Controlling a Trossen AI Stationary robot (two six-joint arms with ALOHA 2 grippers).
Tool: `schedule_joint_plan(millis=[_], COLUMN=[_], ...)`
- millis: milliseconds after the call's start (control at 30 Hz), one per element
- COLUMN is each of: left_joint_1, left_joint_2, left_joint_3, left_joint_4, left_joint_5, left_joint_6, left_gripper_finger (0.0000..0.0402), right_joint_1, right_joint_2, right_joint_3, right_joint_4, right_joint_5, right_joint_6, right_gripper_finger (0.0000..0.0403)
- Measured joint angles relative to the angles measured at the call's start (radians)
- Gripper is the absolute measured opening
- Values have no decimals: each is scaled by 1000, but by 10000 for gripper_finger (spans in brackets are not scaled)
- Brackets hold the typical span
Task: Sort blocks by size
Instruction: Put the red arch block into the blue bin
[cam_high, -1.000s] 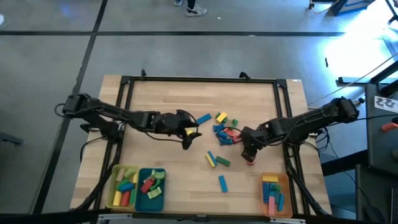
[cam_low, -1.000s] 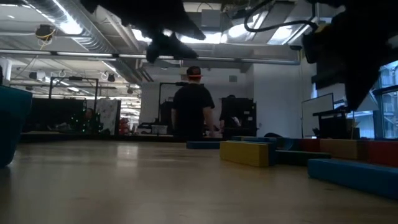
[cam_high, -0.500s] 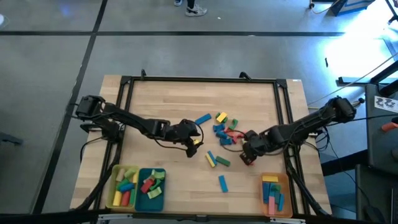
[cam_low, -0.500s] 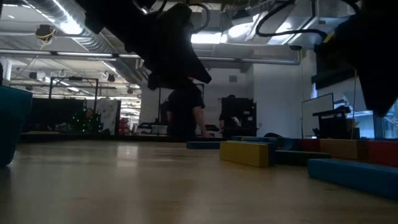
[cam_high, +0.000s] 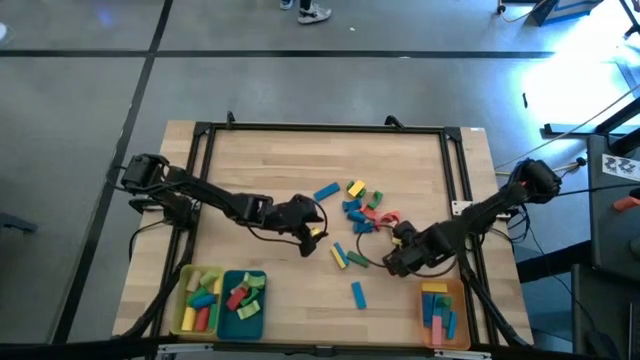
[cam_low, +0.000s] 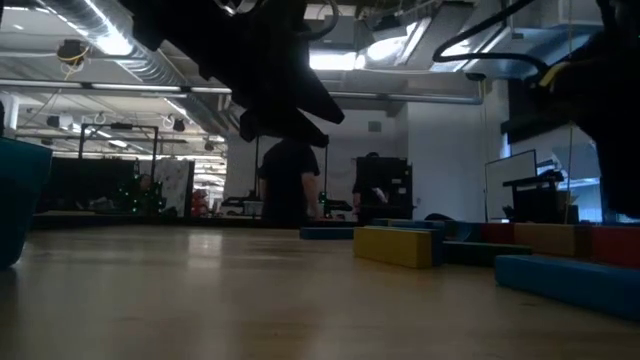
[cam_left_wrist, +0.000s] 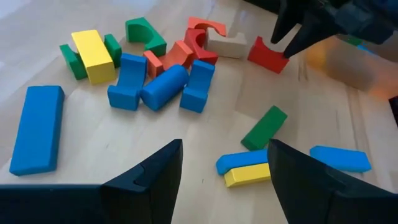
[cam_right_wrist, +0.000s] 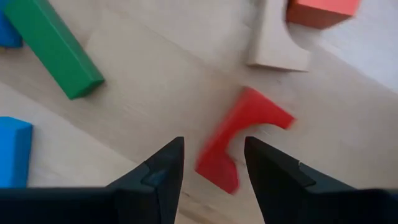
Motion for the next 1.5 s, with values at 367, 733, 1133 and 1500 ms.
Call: schedule_joint_plan(millis=[367,733,1133,1500], left_joint_1=[-47,-70,-69,-69], left_joint_2=[0,0,0,0], left_joint_3=[0,0,0,0], left_joint_4=[-3,-2,-3,-3], left_joint_5=[-1,-1,-1,-1], left_joint_6=[0,0,-1,-1], left_gripper_finger=[214,214,214,214], right_joint_1=[-2,-3,-3,-2], right_joint_2=[64,61,61,146], right_joint_3=[5,72,62,52], right_joint_4=[43,-54,-65,-54], right_joint_5=[6,18,2,-14], right_joint_6=[0,-12,17,16], right_gripper_finger=[172,172,172,170])
